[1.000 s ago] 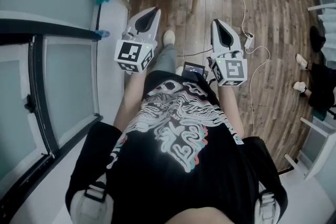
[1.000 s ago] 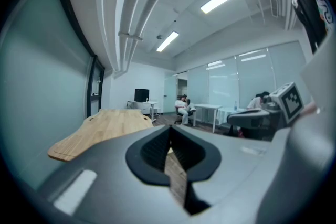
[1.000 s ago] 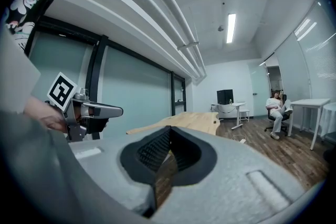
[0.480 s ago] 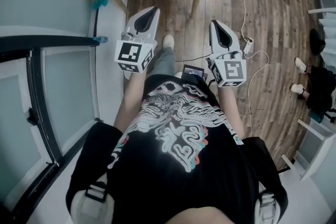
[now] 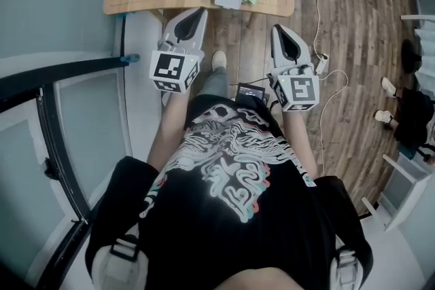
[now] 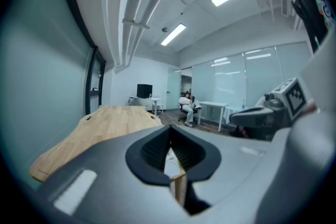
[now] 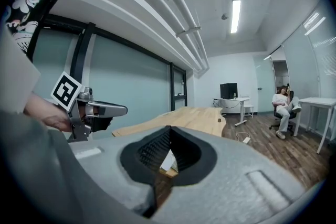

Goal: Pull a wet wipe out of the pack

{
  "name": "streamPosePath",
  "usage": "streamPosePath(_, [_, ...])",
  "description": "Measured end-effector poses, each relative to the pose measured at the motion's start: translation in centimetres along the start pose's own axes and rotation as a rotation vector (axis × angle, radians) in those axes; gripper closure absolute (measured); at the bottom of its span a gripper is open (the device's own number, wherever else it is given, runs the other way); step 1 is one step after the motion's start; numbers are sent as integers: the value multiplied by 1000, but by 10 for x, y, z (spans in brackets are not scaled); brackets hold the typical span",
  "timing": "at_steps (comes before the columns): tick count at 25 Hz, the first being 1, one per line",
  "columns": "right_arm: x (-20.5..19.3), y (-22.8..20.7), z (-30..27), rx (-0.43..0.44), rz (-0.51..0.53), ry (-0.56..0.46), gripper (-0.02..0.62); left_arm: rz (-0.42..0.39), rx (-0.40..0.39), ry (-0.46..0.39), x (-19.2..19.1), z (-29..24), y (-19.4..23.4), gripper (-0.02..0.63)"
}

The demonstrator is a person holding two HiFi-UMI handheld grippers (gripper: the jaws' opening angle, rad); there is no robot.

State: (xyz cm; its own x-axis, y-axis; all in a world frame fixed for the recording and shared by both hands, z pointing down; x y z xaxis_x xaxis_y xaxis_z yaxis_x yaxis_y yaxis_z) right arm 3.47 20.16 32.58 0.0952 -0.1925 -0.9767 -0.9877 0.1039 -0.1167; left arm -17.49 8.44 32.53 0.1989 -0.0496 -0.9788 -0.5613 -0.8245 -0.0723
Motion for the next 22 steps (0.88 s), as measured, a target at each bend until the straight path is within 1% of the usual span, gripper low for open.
streamPosePath(6, [1,-16,-47,-19,-1,36,597,15,-19,16,-5,-43,37,618])
streamPosePath(11, [1,-23,-84,-19,4,56,597,11,-42,30,-8,-75,63,618])
streamPosePath(22, [-11,-29,-134,-33,-5,110,597,21,-83,53,-24,-113,100,618])
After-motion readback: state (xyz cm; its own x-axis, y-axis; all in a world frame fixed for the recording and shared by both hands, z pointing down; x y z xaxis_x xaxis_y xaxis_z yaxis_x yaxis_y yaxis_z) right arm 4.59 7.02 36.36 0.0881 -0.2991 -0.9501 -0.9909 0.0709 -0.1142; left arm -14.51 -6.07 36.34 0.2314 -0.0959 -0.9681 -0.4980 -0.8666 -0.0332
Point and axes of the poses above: the fingertips, and each gripper's own axes: z backward along the fingers, y to its left, x out of its top, the point moved 7 cm from there along z, backward along the fingers, and after that the axes turned 6 degrees about -z, right-handed, at the moved point
